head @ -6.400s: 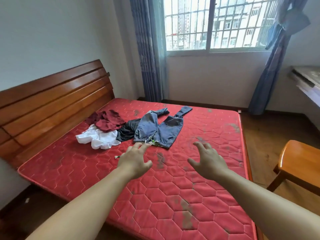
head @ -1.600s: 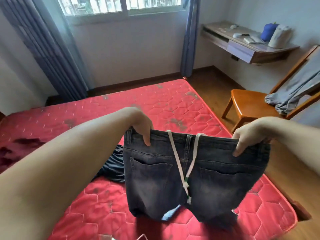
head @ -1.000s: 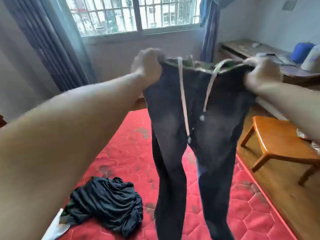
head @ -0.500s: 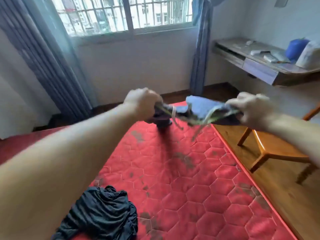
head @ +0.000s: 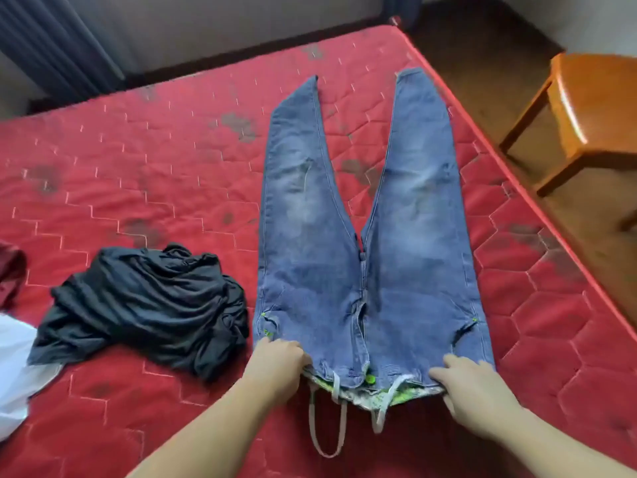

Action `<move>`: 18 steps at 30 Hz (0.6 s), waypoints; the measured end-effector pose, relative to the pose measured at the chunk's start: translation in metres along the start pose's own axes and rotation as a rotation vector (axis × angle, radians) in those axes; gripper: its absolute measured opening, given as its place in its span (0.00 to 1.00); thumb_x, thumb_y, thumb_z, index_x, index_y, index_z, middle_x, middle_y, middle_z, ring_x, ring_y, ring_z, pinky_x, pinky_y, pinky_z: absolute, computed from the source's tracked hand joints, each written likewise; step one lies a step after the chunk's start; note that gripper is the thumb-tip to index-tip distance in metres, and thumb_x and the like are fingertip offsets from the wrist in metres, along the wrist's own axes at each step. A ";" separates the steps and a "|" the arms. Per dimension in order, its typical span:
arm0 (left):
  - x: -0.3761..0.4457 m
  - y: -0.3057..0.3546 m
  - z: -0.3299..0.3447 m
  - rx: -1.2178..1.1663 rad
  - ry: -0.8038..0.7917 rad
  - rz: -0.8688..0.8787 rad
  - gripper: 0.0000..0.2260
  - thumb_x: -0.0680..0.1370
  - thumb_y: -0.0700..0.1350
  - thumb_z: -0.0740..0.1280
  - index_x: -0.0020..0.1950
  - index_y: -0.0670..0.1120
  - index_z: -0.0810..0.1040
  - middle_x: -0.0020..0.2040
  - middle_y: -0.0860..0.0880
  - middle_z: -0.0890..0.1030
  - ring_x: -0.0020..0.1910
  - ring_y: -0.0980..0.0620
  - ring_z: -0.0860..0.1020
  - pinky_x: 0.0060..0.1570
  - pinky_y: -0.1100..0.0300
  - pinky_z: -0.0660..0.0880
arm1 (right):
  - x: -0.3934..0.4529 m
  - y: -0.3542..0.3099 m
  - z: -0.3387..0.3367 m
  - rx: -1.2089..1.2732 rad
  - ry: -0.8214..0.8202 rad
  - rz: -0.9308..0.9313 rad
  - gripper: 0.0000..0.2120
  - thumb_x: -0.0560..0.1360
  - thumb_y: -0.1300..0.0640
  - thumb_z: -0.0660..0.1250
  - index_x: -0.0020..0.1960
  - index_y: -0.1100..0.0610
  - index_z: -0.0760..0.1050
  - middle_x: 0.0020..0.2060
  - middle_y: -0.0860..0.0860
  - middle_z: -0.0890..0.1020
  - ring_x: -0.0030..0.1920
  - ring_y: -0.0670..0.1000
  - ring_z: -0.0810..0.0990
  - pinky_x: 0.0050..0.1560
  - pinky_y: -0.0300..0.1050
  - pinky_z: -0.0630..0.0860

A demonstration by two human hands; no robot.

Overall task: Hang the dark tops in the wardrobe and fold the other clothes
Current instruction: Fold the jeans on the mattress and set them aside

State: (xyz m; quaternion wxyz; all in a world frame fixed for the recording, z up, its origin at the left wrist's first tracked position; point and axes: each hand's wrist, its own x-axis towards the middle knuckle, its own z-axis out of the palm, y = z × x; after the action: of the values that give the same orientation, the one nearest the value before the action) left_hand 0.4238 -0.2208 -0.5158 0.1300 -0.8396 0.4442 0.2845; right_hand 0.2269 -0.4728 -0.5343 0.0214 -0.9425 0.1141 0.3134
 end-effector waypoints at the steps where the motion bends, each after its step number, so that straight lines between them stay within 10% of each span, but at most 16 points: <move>1: -0.003 0.002 0.019 -0.017 -0.014 -0.012 0.14 0.76 0.43 0.60 0.58 0.55 0.78 0.55 0.51 0.78 0.59 0.46 0.76 0.52 0.53 0.66 | -0.004 -0.005 0.018 0.017 -0.019 0.019 0.14 0.76 0.52 0.55 0.60 0.46 0.70 0.55 0.47 0.72 0.60 0.52 0.73 0.56 0.51 0.68; 18: -0.070 0.020 0.118 -0.271 -0.104 0.057 0.17 0.71 0.40 0.60 0.57 0.55 0.75 0.56 0.55 0.76 0.59 0.48 0.74 0.52 0.55 0.69 | -0.084 -0.082 0.116 0.199 -0.061 0.269 0.15 0.72 0.54 0.59 0.58 0.45 0.66 0.53 0.46 0.73 0.59 0.51 0.73 0.55 0.49 0.69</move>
State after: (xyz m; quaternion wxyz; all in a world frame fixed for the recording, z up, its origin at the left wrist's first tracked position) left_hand 0.3336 -0.1297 -0.5684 0.0300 -0.8206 0.4180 0.3886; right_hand 0.1127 -0.3636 -0.5798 0.0760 -0.9020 0.2689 0.3290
